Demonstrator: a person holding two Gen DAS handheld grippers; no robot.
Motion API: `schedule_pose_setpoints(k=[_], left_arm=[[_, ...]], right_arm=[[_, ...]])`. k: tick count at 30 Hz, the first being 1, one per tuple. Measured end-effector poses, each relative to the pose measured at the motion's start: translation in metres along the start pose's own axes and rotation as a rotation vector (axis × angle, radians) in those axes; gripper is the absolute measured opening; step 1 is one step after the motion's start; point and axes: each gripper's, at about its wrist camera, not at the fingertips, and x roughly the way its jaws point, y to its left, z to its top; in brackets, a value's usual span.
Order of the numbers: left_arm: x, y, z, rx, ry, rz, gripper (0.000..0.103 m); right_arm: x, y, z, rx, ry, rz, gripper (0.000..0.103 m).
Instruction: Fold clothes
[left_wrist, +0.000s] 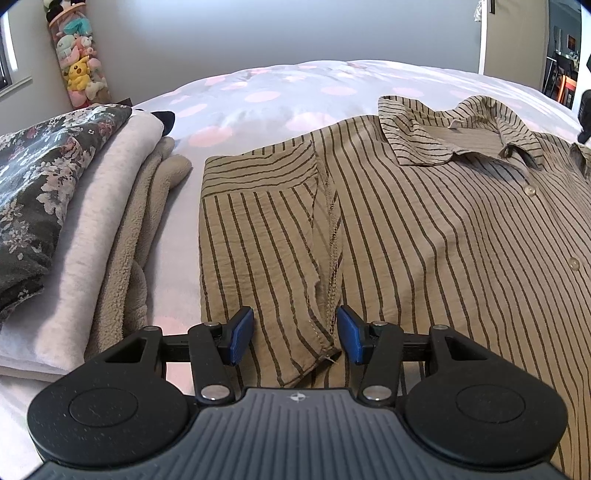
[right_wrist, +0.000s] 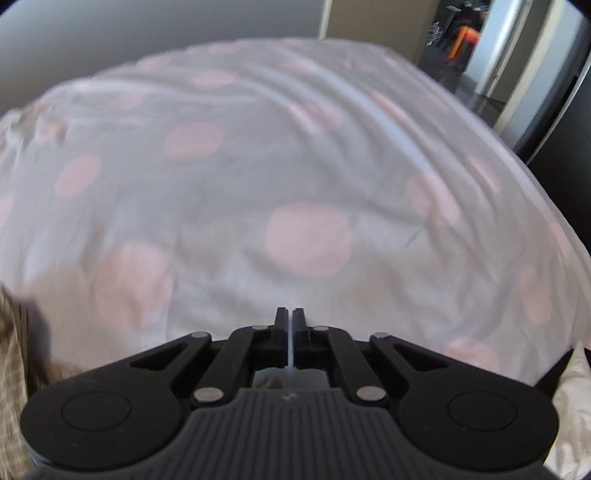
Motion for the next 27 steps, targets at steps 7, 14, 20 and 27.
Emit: schedule_pose_setpoints(k=[7,14,20,27], left_arm=[[-0.004,0.001,-0.002,0.011,0.006,0.006,0.048],[-0.013,0.011,0.001,-0.020,0.001,0.026,0.048],[-0.006,0.008,0.000,-0.011,0.008,0.030,0.048],[-0.002,0.004,0.001,0.001,-0.003,0.040,0.048]], right_arm=[[-0.022,0.013,-0.015,-0.022,0.060,0.061,0.039],[-0.012,0.015,-0.039,-0.026,0.095,0.005,0.002],[-0.013,-0.008,-0.015,0.071,-0.020,-0.060,0.001],[0.016,-0.017,-0.007,0.093,-0.054,-0.062,0.000]])
